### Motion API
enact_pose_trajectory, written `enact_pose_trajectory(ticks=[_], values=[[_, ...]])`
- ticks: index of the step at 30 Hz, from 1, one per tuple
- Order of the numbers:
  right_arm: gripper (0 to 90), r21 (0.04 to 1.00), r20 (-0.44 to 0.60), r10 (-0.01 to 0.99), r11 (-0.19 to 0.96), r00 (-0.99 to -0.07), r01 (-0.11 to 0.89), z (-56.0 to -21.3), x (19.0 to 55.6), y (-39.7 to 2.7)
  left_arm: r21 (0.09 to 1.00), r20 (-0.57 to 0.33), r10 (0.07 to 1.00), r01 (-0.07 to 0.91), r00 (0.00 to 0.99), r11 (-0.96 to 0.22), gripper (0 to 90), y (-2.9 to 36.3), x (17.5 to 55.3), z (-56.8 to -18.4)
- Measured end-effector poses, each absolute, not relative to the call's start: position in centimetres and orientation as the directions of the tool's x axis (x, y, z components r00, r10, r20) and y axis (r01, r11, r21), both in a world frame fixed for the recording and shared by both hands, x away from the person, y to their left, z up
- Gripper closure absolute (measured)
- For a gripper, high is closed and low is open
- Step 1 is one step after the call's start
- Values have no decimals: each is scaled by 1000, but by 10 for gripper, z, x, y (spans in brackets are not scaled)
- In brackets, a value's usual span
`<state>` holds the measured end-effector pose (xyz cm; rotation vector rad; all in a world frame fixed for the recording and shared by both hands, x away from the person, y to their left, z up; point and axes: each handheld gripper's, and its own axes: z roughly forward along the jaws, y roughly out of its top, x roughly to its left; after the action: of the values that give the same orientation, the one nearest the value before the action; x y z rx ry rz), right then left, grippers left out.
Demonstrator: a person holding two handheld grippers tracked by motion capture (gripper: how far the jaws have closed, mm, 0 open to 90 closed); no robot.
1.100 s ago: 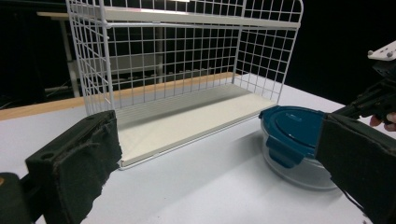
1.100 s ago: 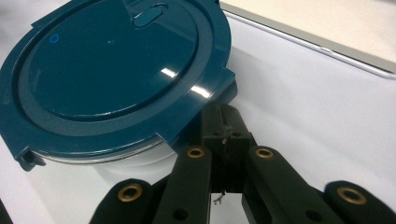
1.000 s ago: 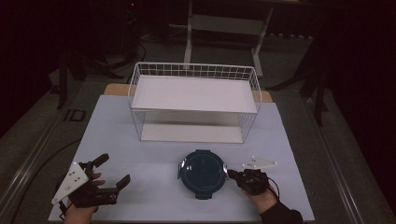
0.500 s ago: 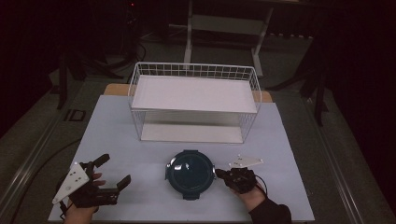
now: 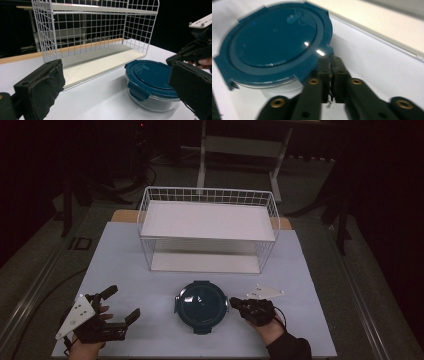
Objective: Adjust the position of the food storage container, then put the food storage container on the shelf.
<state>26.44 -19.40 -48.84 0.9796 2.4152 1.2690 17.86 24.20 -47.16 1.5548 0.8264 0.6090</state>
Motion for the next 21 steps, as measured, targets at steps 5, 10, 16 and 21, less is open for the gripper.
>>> enact_pose_trajectory(ticks=[5,10,16,21], values=[[634,849,102,646,340,-757,404,-475,258,-200,984,-78,784,176,616,-40,4,239,179,-472],[344,879,141,621,279,-771,386,-462,254,-203,981,-80,766,185,638,-51,4,232,178,-470],[123,903,133,598,257,-791,346,-457,251,-205,976,-122,733,217,670,-36,4,224,179,-464],[153,930,80,606,240,-792,277,-452,250,-208,963,-133,708,259,694,-73,4,216,183,-459]])
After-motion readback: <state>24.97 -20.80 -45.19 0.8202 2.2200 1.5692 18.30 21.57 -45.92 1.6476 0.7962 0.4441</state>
